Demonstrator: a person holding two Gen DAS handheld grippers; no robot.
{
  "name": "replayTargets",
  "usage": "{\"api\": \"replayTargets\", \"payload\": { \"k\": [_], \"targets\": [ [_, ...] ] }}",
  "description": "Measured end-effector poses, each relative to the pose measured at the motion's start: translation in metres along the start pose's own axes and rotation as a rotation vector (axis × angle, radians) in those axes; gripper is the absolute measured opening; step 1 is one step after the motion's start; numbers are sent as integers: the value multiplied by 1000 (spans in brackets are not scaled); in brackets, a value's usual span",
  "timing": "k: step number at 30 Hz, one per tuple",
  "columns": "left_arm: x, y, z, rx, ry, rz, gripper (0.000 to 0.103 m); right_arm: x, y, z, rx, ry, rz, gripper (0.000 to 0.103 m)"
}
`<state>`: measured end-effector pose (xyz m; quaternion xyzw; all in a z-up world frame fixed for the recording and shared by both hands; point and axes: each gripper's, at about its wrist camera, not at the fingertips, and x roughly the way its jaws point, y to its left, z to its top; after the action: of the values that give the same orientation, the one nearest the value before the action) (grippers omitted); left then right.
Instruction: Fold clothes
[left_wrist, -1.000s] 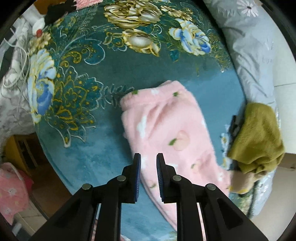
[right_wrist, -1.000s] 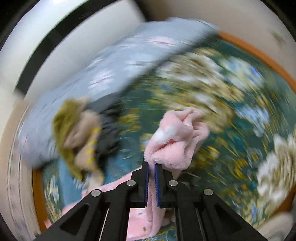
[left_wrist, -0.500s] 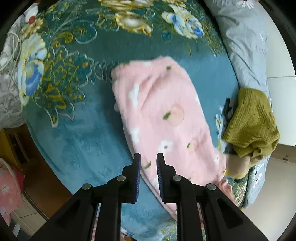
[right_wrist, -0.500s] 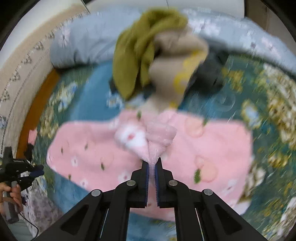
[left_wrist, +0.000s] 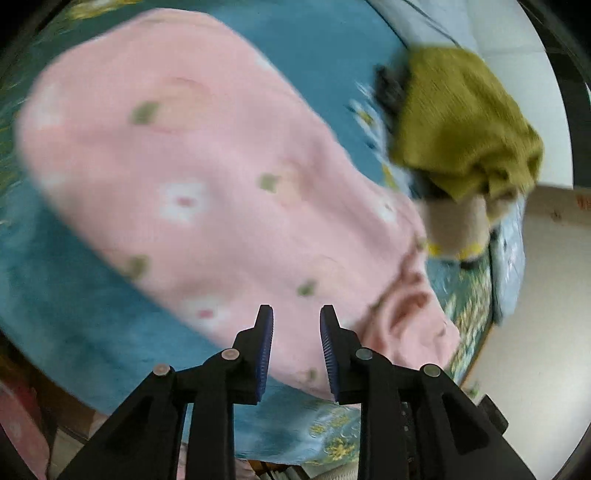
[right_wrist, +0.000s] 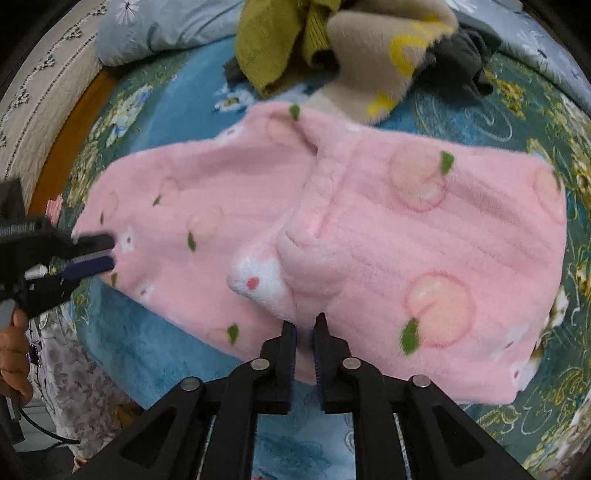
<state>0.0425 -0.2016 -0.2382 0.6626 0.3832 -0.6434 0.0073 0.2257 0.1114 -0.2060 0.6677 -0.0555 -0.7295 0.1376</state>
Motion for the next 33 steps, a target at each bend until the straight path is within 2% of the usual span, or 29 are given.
{"api": "replayTargets", "payload": {
  "k": [2, 4, 7, 13, 15, 19, 23, 30, 33],
  "targets": [
    [12, -19, -1, 38, 24, -18, 27, -3, -4, -3, 3, 14, 39, 48],
    [22, -36, -4, 59, 37, -43, 29, -11, -11, -5, 17, 4, 54, 56],
    [38, -59, -10, 97, 65, -80, 33, -26, -30, -7, 69, -31, 27, 57],
    [80, -98, -31, 207, 172, -128, 35, -43, -93, -13, 302, -60, -21, 57],
    [95, -111, -42, 286, 208, -105, 35, -44, -106, -19, 338, -54, -41, 57],
    [115, -124, -54, 415, 207, -11, 39, -41, -114, -29, 352, -27, -59, 57],
    [132, -120, -54, 403, 232, 35, 39, -34, -116, -36, 356, -2, -59, 57],
    [132, -108, -47, 300, 216, -2, 40, -31, -121, -37, 367, 16, -54, 57],
    [132, -116, -50, 340, 208, 8, 38, -34, -125, -33, 380, 11, -49, 57]
  ]
}}
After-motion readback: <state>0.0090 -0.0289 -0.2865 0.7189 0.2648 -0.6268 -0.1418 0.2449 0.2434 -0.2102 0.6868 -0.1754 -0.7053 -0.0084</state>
